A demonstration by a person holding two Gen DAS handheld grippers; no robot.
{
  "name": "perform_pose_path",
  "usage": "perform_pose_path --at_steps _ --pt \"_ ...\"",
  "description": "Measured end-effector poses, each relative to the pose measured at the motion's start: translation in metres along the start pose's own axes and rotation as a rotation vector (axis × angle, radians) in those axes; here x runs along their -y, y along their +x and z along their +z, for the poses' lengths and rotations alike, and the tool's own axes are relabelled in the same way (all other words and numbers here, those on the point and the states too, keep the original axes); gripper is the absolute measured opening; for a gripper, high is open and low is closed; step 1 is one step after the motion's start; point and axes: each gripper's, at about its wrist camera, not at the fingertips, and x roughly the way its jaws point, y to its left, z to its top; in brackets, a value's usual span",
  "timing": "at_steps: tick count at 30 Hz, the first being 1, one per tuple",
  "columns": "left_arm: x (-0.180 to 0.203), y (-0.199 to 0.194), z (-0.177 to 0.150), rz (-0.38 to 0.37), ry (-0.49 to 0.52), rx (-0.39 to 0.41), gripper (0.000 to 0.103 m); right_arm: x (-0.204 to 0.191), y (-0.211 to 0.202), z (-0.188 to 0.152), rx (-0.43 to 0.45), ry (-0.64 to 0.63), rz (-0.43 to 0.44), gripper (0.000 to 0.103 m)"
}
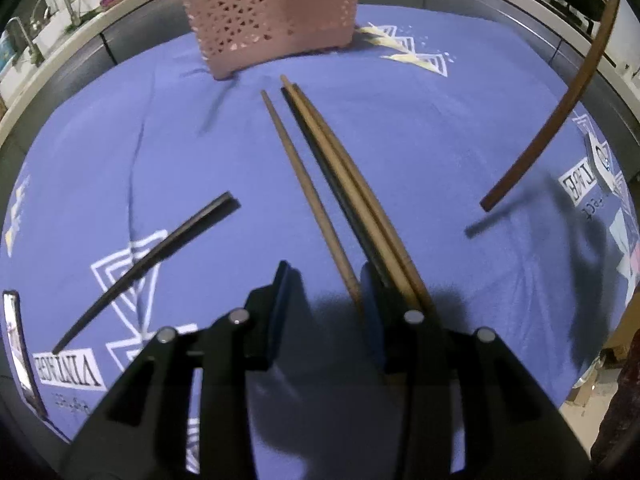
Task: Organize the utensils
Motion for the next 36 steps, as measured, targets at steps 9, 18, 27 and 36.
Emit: perform_pose_path --at_steps 9,18,27,36 --pt "-0.012 0.000 -0.003 -0.018 0.026 -0.022 0.007 -0.006 0.000 -0.001 -0.002 -0.010 0.002 0.006" --pt "-0.035 -0.010 -0.021 0.019 0.081 -0.055 0.026 -0.017 0.012 -0.006 -0.018 -0.025 0.015 0.005" --pt "-0.017 0.022 0.047 0.023 0.173 -0.003 0.026 -0.025 0.009 -0.007 -0.026 -0.030 -0.006 0.006" --pt "-0.022 0.025 0.066 -0.077 0.208 -0.034 0.004 -0.037 0.013 -0.006 -0.039 -0.042 -0.017 0.006"
